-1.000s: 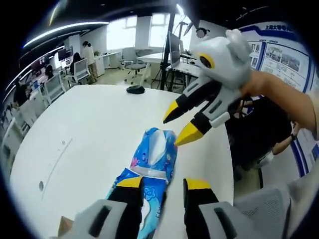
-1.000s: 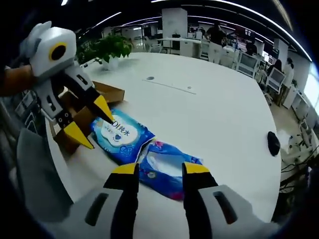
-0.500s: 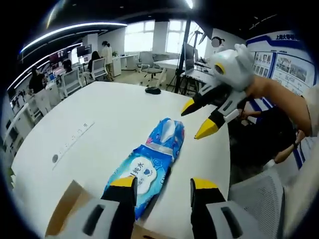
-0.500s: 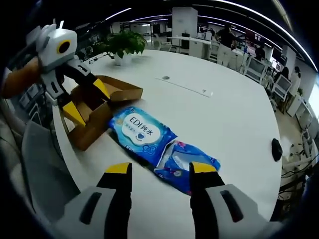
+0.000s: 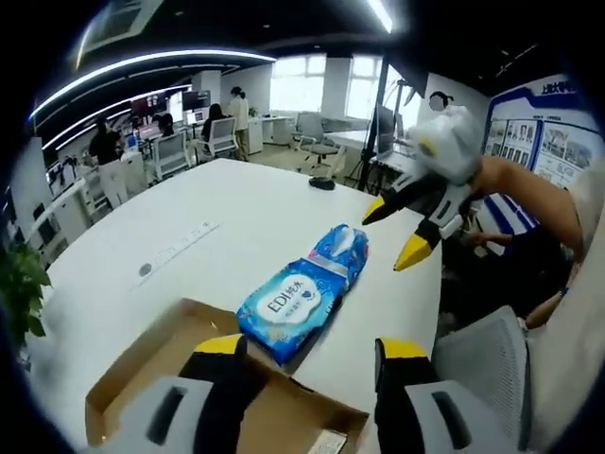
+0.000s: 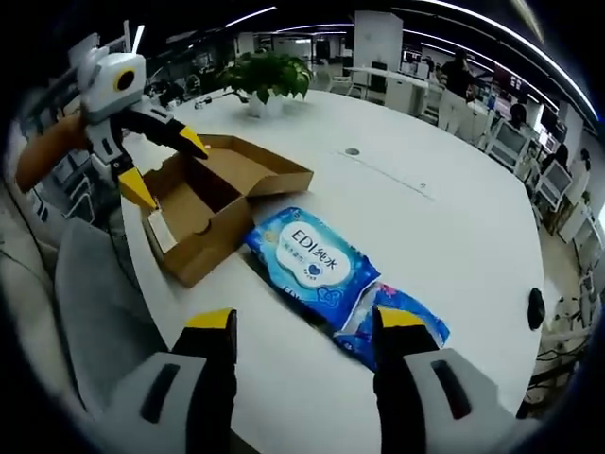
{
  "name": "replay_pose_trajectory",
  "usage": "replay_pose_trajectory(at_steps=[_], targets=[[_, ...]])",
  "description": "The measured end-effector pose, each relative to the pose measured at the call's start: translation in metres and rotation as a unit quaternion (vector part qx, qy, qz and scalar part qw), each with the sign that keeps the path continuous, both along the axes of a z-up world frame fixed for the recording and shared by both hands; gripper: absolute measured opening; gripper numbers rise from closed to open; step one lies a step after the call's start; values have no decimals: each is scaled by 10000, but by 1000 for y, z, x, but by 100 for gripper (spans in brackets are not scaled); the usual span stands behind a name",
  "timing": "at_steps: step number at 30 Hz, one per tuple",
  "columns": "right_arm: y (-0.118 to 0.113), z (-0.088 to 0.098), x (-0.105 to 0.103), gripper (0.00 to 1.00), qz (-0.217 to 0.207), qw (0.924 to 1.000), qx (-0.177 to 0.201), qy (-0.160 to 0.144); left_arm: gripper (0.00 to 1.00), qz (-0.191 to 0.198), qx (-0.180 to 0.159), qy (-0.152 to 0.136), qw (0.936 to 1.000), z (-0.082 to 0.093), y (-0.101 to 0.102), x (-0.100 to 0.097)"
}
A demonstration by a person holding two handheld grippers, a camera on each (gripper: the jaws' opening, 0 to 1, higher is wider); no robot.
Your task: Operate the shoe box by opening the lid, removing the specified soft item, and placing it in the target area until the item is outside and the box remains undamaged.
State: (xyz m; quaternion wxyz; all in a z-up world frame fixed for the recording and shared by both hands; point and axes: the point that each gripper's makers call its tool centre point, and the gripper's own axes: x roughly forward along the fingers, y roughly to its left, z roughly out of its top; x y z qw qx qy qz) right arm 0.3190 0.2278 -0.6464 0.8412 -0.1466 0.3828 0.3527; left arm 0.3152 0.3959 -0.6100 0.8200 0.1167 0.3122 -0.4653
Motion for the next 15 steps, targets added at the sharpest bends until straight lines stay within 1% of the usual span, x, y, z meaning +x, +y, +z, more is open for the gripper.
replay_pose_trajectory(at_steps=[3, 5, 9, 11, 12, 15], targets=[[8, 2, -1, 57, 99, 9999, -16, -20, 61, 106, -31, -47, 9999, 3, 15, -2], [14, 3, -3, 57, 179, 9998, -23, -9, 62, 240, -15, -132, 9996, 5, 29, -3], [28, 3, -6, 58, 385, 9992, -62, 60, 70, 341, 15, -160, 9993, 5, 54, -12], [37, 3, -8, 58, 515, 9986, -67, 72, 71, 398, 69, -193, 9990, 4, 66, -15], [40, 3, -9, 58, 576, 9983, -82, 85, 72, 455, 112, -209, 9987, 3, 75, -18], [52, 2, -11, 58, 782, 9968, -109, 95, 73, 596, 104, -231, 9979, 1, 95, -22]])
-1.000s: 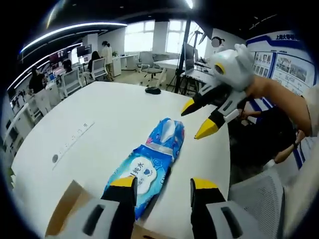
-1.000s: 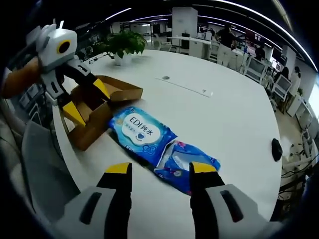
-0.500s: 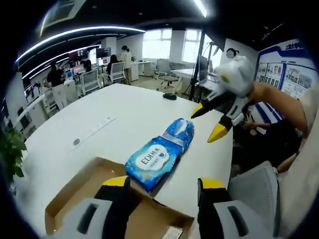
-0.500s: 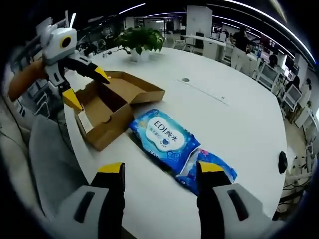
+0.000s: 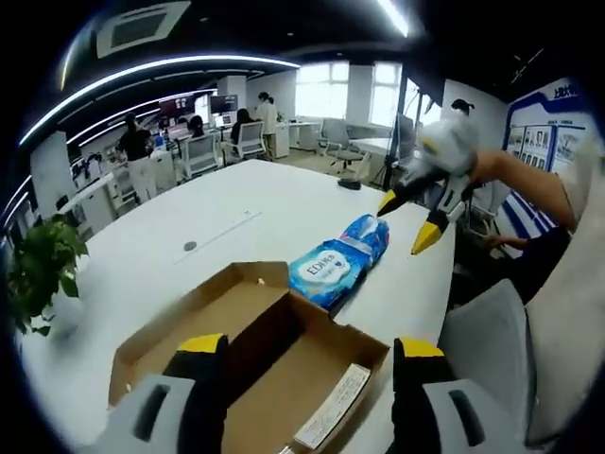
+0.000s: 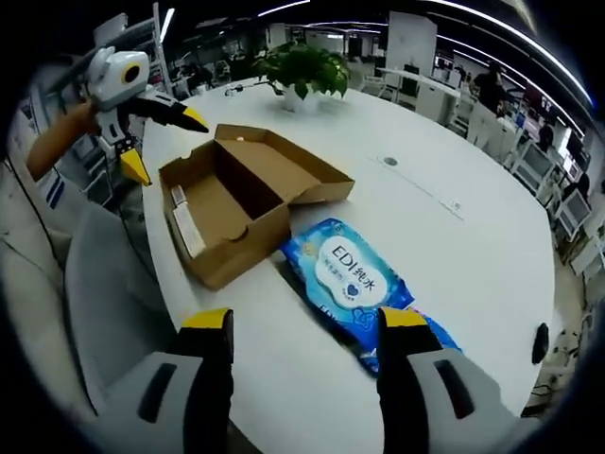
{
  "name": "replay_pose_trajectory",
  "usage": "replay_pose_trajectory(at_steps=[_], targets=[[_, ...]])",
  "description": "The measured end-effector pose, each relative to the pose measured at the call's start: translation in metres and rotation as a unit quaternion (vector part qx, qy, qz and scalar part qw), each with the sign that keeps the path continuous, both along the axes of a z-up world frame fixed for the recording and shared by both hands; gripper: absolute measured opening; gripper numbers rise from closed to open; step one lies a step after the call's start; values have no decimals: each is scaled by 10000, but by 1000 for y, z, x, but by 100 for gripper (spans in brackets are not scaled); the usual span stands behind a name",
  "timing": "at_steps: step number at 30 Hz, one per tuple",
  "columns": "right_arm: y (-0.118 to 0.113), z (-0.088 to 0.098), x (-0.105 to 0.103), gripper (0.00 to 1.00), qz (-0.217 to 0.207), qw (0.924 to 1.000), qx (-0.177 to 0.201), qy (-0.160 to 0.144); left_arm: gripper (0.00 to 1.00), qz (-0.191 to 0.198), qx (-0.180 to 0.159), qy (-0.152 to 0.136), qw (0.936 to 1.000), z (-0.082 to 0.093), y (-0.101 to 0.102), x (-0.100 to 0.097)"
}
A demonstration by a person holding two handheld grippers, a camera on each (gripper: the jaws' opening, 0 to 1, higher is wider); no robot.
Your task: Operate the shoe box by opening the lid, removing the specified soft item, and placing it in the target area until the item is outside and the box remains undamaged.
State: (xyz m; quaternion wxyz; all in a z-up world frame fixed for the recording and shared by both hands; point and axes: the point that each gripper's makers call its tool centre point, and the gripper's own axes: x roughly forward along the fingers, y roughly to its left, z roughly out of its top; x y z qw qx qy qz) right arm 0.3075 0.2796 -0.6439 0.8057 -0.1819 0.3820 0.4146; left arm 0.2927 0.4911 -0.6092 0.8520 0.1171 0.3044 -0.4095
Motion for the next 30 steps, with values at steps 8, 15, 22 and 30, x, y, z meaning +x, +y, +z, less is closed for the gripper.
replay_pose_trajectory(at_steps=[8, 15, 22, 30], targets=[[35, 1, -5, 58, 635, 9980, -16, -21, 73, 599, -104, -166, 9980, -3, 54, -6], [74, -1, -7, 55, 1392, 9901, 19, -158, 70, 1198, -12, -152, 9927, -17, 97, -13], [101, -8, -9, 51, 1790, 9837, 1, -164, 67, 1613, 56, -81, 9869, -32, 126, -19], [126, -20, -14, 49, 2267, 9738, -130, -133, 56, 2177, 97, 182, 9758, -51, 148, -25]])
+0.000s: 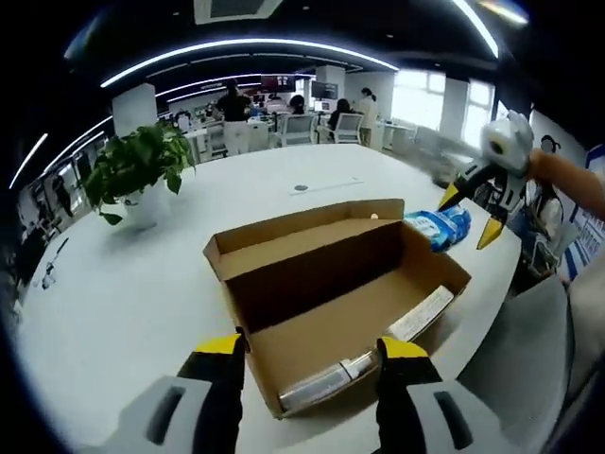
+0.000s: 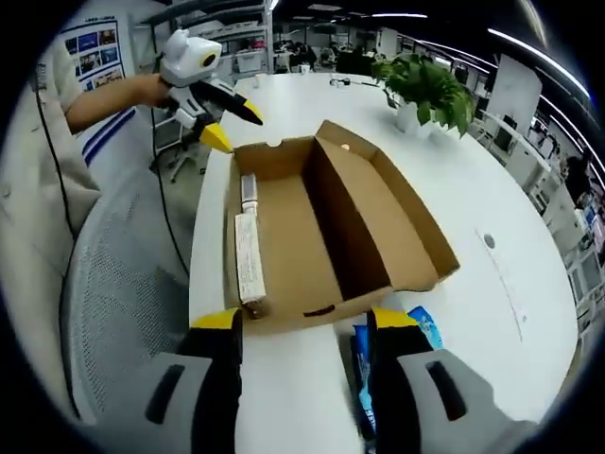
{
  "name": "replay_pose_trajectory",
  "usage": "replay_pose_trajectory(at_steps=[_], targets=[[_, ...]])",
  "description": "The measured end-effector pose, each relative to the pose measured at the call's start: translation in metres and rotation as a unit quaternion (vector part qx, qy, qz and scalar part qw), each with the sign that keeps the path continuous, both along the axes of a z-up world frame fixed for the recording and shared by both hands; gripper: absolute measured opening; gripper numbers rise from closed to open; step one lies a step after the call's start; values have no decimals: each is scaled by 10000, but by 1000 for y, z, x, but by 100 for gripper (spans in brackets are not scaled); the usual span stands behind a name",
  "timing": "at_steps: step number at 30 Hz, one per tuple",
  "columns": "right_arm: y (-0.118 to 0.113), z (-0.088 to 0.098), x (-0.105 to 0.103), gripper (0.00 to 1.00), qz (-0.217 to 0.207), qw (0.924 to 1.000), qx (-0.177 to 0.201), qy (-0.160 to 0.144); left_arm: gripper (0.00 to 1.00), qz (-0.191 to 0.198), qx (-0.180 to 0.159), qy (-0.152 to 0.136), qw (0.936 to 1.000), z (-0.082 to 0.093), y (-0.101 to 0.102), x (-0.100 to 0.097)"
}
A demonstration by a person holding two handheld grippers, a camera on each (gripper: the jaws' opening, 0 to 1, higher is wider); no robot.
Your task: Operate the shoe box by opening the lid, removing the specified soft item, and placing it in the target area until the item is outside and the box remains undamaged.
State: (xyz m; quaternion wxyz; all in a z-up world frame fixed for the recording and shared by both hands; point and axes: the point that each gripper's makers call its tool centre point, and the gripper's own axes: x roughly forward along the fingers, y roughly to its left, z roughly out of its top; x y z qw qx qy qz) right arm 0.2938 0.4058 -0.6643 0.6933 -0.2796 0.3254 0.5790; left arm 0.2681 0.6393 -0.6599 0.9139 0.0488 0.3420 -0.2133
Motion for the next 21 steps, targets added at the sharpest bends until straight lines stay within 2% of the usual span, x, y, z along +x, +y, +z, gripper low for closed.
replay_pose_trajectory(at_steps=[5, 12, 15, 21], targets=[[14, -11, -8, 47, 357, 9992, -118, 123, 48, 212, 51, 161, 9996, -12, 9, -4], [27, -25, -11, 45, 696, 9967, -381, 179, 31, 567, 99, 399, 9975, -27, 24, -9], [31, -30, -10, 38, 774, 9956, -467, 252, 26, 708, 80, 511, 9961, -33, 29, -12], [42, -41, -10, 41, 1005, 9924, -602, 390, 23, 834, -99, 671, 9942, -44, 30, -15]])
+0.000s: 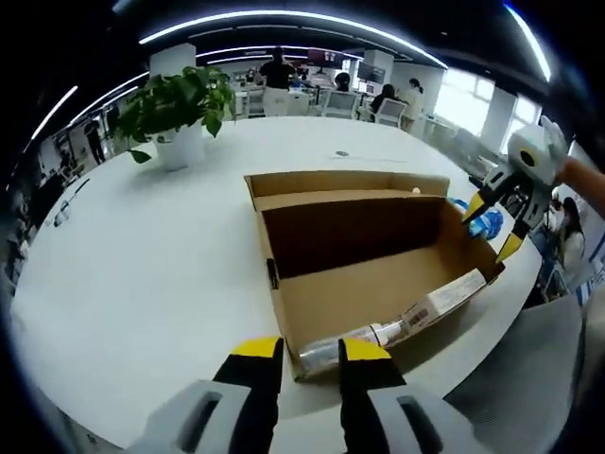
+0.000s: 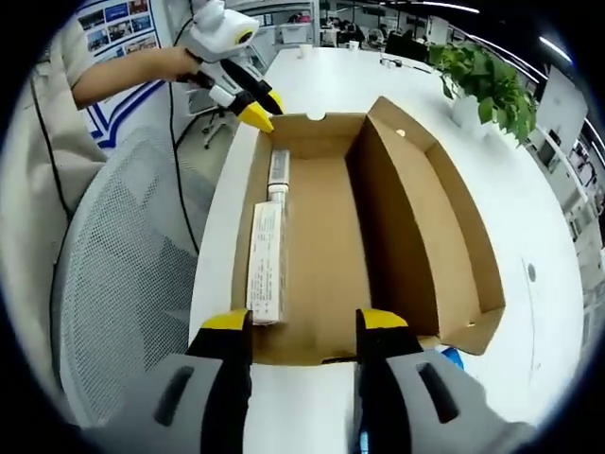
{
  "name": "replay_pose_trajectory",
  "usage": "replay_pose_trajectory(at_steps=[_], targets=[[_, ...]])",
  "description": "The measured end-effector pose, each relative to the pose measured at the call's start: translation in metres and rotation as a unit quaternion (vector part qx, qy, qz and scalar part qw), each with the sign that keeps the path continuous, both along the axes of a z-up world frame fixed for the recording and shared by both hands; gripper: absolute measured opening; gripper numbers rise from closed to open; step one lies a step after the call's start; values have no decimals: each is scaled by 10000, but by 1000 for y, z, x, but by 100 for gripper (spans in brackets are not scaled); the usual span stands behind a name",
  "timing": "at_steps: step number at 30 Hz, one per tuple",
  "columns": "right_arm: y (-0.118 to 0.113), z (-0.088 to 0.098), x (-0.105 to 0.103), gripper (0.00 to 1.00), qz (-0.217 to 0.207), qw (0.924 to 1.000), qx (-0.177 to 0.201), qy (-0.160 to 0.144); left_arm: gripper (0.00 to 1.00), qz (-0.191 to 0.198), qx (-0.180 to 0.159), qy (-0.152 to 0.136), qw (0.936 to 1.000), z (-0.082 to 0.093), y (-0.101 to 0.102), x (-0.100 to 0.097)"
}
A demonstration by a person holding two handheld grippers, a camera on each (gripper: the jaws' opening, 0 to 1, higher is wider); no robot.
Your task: Operate the shoe box by opening the lid, removing the specified soft item, and placing it in the target area until the item is outside and the box remains undamaged.
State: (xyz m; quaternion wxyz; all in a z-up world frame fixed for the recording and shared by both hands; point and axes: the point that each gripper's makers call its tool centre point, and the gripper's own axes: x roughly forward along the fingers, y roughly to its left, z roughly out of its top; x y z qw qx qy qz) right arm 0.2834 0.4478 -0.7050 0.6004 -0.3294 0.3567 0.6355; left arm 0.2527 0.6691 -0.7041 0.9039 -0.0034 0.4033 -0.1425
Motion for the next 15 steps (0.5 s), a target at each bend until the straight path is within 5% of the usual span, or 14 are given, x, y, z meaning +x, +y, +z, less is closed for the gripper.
replay_pose_trajectory(at_steps=[15], targets=[[8, -30, -14, 38, 477, 9969, -377, 492, 8, 714, -518, 40, 9961, -10, 13, 5]])
